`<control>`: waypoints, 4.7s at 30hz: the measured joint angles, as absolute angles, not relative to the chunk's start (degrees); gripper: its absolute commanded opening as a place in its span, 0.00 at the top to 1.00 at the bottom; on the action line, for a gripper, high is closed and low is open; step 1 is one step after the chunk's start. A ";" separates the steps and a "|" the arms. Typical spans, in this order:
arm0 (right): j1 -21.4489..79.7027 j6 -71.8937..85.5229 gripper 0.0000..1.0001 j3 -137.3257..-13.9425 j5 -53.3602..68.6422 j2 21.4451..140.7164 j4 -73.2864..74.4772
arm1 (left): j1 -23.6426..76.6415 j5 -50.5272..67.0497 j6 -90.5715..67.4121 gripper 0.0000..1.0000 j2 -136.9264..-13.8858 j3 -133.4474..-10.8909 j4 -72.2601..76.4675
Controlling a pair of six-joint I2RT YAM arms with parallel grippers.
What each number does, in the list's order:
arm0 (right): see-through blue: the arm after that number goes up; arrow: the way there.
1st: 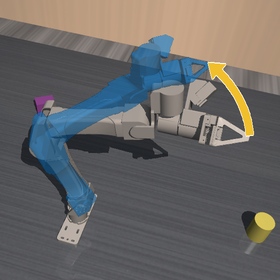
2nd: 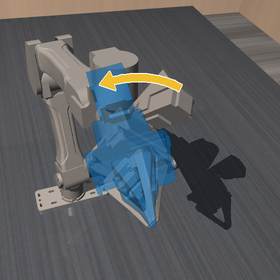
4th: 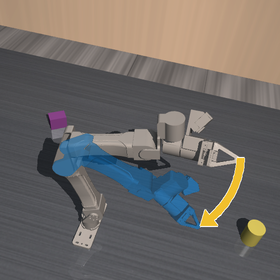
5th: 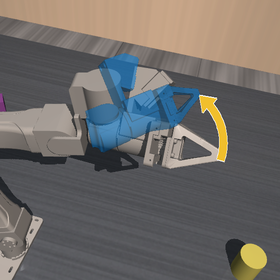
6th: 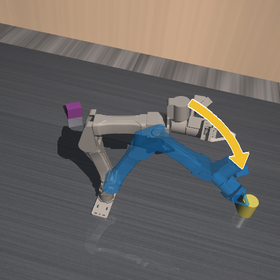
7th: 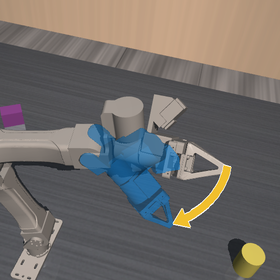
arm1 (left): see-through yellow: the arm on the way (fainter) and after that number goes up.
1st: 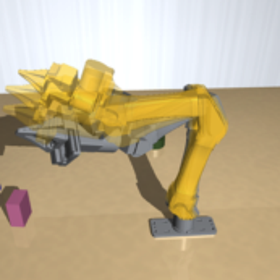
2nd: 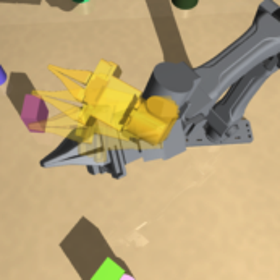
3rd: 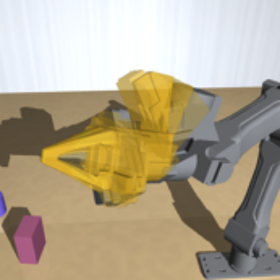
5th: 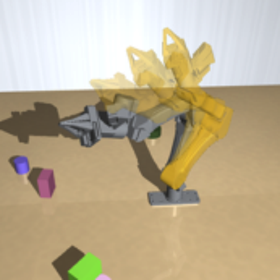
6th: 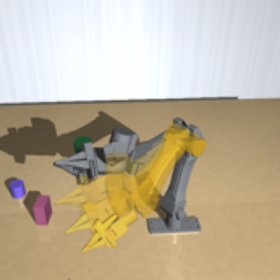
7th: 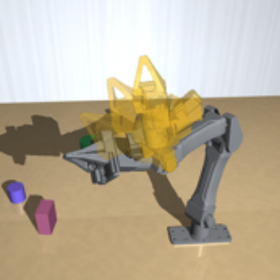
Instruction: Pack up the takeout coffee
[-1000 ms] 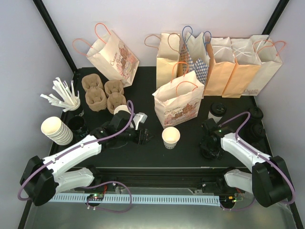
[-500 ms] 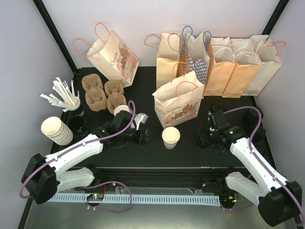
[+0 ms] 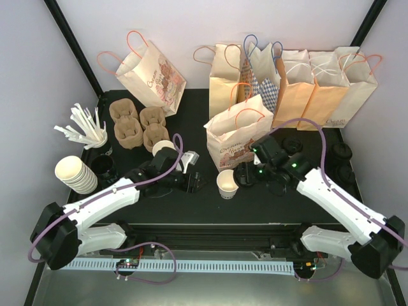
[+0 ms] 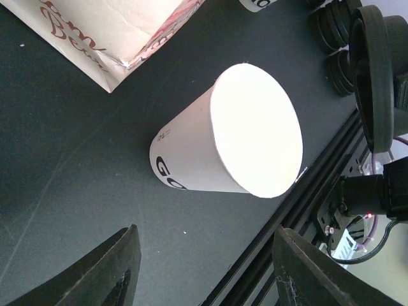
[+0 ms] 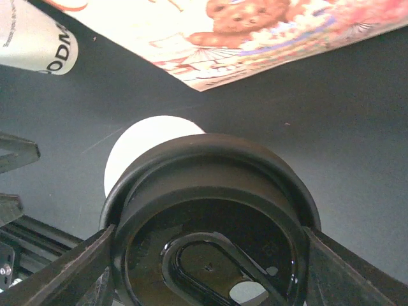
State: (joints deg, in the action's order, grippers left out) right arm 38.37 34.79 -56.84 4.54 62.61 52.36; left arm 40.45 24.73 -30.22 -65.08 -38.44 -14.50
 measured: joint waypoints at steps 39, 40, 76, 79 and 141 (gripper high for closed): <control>51.68 31.75 0.21 -72.20 -6.90 86.70 58.17 | 39.44 26.22 -33.26 0.42 -67.66 -38.41 -10.85; 51.77 31.73 0.20 -72.31 -6.87 87.02 58.17 | 39.44 26.20 -33.26 0.42 -67.66 -38.41 -10.76; 52.53 31.03 0.05 -72.62 -5.85 85.10 57.80 | 39.44 28.32 -33.67 0.47 -70.63 -38.00 -8.86; 52.53 31.55 0.06 -72.18 -5.87 83.24 57.08 | 39.44 29.30 -34.30 0.48 -70.63 -37.71 -7.66; 35.66 26.48 0.36 -42.59 20.82 65.56 30.87 | 39.42 43.77 -49.74 0.61 -82.19 -30.17 19.77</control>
State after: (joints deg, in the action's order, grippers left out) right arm 35.66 26.48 -42.59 20.82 65.56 30.87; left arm 39.42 43.77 -49.74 -82.19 -30.17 19.77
